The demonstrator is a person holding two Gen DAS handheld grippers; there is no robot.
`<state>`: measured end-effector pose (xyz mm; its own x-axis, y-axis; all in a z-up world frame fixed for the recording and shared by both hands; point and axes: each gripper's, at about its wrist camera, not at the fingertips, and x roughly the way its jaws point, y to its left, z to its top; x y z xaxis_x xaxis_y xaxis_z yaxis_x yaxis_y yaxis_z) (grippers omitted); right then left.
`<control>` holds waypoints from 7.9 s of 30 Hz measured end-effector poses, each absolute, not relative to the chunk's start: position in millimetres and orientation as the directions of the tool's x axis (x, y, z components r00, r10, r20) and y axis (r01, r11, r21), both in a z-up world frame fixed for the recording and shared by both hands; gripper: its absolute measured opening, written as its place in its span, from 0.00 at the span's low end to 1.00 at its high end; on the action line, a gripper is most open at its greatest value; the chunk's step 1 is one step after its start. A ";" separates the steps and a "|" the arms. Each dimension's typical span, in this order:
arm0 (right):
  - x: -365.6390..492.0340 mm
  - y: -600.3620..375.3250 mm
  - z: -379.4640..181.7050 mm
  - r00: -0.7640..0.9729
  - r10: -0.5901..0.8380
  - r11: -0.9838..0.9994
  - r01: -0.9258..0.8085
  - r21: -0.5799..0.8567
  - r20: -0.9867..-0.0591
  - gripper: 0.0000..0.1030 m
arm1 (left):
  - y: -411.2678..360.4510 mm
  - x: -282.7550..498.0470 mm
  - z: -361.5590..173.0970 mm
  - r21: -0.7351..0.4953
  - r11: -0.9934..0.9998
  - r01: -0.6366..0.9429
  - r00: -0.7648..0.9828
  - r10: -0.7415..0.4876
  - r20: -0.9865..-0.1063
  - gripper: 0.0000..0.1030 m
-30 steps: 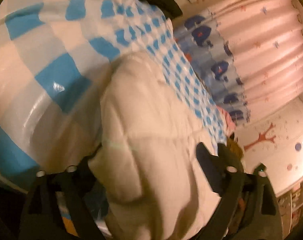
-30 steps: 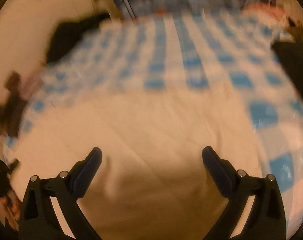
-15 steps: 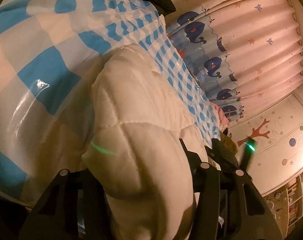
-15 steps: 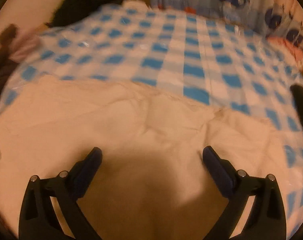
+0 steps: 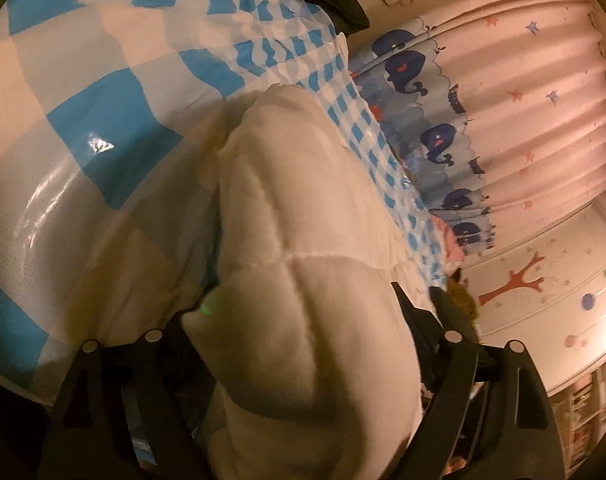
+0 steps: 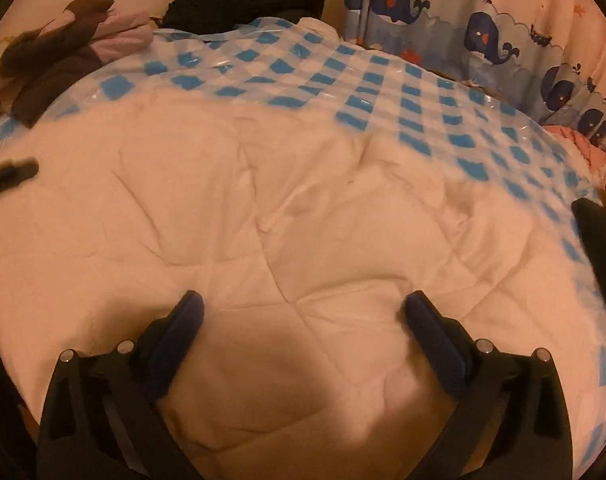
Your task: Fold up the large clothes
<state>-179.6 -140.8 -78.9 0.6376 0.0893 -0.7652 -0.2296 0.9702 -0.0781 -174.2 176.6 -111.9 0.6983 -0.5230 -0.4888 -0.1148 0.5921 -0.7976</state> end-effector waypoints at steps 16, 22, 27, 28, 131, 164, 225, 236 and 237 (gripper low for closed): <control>-203.9 -134.5 -85.3 0.619 0.138 0.960 -0.277 -0.050 -0.773 0.95 | 167.8 -174.6 -76.6 -0.731 0.679 -0.063 0.739 -0.461 -0.492 0.50; -192.9 -143.9 -64.9 0.578 0.219 0.949 -0.315 0.033 -0.786 0.94 | 143.9 -184.5 -31.7 -0.652 0.757 0.033 0.777 -0.430 -0.460 0.39; -141.2 -172.3 -32.4 0.651 0.112 0.980 -0.196 -0.023 -0.751 0.94 | 128.4 -184.3 -11.6 -0.598 0.800 0.058 0.781 -0.409 -0.471 0.35; -125.9 -173.2 -36.2 0.638 0.089 0.982 -0.185 -0.040 -0.765 0.94 | 126.2 -184.5 -9.2 -0.591 0.804 0.061 0.783 -0.405 -0.471 0.35; -84.8 -480.8 -34.1 0.507 0.434 0.843 0.064 0.535 -0.744 0.93 | -233.5 -167.2 2.7 -0.004 0.856 0.517 0.630 -0.384 -0.675 0.86; -113.6 -405.6 -75.4 0.486 0.420 0.885 -0.032 0.465 -0.766 0.93 | -214.8 -133.5 -14.9 -0.064 0.880 0.470 0.607 -0.375 -0.700 0.93; -73.3 -261.5 -79.7 0.496 0.493 0.830 -0.021 0.558 -0.715 0.95 | -46.7 -102.2 40.3 -0.202 0.949 0.242 0.691 -0.315 -0.651 0.82; -24.4 -199.1 -99.3 0.385 0.489 0.871 -0.168 0.461 -0.783 0.94 | 25.1 -46.4 1.3 -0.020 0.995 0.093 0.705 -0.080 -0.705 0.82; -24.4 -205.2 -98.0 0.356 0.488 0.871 -0.144 0.470 -0.797 0.94 | 21.0 -47.4 -0.8 -0.001 0.995 0.097 0.711 -0.070 -0.700 0.82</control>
